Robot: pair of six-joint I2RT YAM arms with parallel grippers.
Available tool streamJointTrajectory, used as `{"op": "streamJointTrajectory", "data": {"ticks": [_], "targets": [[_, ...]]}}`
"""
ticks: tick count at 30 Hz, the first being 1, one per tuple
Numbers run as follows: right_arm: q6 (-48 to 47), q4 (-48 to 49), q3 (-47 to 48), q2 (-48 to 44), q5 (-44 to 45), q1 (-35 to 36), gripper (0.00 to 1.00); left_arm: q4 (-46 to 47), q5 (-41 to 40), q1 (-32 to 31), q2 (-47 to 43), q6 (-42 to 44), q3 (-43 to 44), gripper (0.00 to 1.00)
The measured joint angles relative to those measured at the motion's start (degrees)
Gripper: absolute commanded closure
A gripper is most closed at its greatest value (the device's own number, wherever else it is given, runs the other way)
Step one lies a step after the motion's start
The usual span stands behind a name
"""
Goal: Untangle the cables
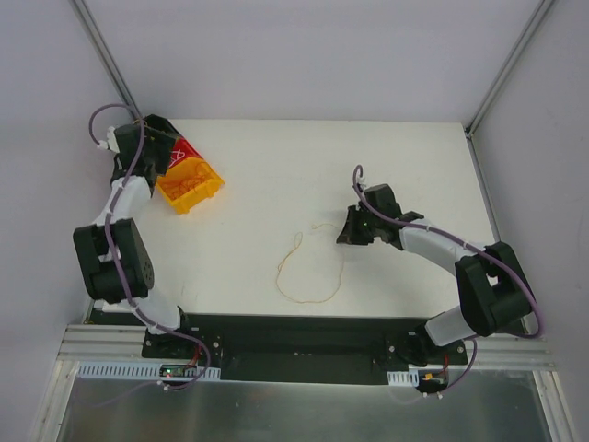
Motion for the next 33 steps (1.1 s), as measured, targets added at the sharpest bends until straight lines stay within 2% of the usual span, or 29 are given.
{"op": "streamJointTrajectory", "data": {"ticks": [4, 8, 13, 18, 19, 22, 23, 26, 28, 33], "targets": [[0.4, -2.6, 4.0, 0.1, 0.6, 2.3, 1.0, 2.0, 3.5, -8.6, -15.8, 0.8, -14.5, 0.32], [0.8, -5.6, 14.7, 0.2, 1.7, 3.2, 1.0, 2.4, 8.4, -16.4, -29.3, 3.4, -26.5, 0.21], [0.5, -6.7, 30.4, 3.1, 3.8, 5.8, 0.96, -1.4, 14.7, -17.6, -44.4, 9.4, -37.1, 0.18], [1.6, -6.2, 34.0, 9.9, 4.4, 13.8, 0.91, -8.3, 21.1, -17.6, -55.2, 16.3, -39.5, 0.17], [2.1, -6.2, 33.9, 11.8, 4.1, 15.3, 0.89, -9.3, 22.5, -17.6, -55.9, 17.3, -39.5, 0.15], [3.5, -6.4, 32.3, 16.2, 2.9, 19.1, 0.65, -11.5, 25.9, -17.6, -55.8, 20.0, -39.4, 0.02], [3.8, -6.4, 31.0, 16.9, 2.2, 20.0, 0.56, -12.6, 26.5, -17.6, -55.1, 20.9, -39.4, 0.01], [4.2, -7.6, 28.0, 16.9, -0.9, 20.2, 0.4, -16.0, 25.9, -18.4, -51.7, 22.4, -39.1, 0.01], [4.2, -7.4, 26.1, 15.7, -3.1, 18.2, 0.33, -18.7, 23.4, -20.9, -48.7, 23.4, -38.1, 0.01], [3.4, -7.1, 17.2, 4.6, -4.6, 9.2, 0.31, -23.6, 15.1, -32.9, -40.7, 27.5, -33.5, 0.01]]}}
